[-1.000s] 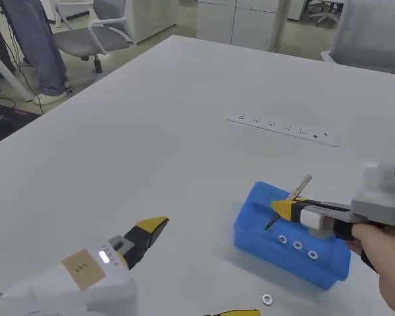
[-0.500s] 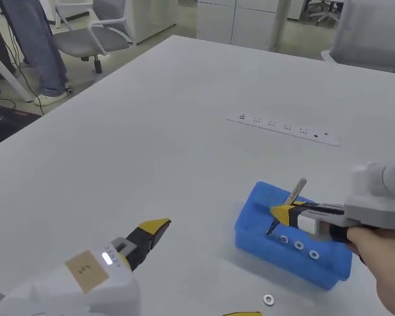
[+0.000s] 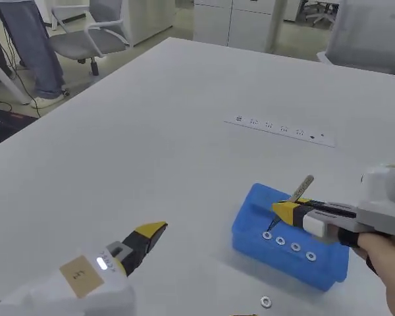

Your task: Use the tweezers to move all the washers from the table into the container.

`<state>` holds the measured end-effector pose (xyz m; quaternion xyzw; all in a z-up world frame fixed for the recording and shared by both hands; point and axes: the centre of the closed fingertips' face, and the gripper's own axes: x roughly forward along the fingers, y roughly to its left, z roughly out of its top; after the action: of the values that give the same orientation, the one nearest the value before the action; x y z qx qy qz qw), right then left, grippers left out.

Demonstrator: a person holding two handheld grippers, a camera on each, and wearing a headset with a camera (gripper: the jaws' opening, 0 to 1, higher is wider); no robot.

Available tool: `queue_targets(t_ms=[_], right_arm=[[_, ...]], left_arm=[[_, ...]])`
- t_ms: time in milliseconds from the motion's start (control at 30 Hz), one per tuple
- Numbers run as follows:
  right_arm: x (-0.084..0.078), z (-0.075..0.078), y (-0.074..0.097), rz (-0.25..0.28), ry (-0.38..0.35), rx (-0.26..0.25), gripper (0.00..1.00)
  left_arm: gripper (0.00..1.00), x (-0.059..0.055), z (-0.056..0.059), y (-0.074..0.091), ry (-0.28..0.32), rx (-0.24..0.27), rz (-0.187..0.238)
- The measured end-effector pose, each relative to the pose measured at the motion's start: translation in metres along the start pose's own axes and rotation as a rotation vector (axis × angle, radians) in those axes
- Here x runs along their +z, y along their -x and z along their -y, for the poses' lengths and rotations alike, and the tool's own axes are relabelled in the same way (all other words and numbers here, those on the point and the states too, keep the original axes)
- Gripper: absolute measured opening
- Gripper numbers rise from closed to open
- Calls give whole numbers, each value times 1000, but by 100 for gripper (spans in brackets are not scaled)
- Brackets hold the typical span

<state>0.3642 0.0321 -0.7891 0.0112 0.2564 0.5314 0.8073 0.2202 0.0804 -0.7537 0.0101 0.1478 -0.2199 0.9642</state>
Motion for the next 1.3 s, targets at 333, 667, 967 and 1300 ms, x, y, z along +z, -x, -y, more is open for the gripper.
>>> queue_targets(t_ms=[333, 667, 967, 1300], right_arm=[[14, -27, 22, 72, -5, 49, 4], [-12, -51, 31, 45, -26, 97, 4], [-53, -56, 26, -59, -36, 104, 4], [-78, -56, 22, -133, -22, 116, 4]], left_arm=[[89, 0, 0, 0, 3, -3, 0], [89, 0, 0, 0, 3, -4, 0], [89, 0, 0, 0, 2, -3, 2], [89, -1, 1, 0, 3, -5, 0]])
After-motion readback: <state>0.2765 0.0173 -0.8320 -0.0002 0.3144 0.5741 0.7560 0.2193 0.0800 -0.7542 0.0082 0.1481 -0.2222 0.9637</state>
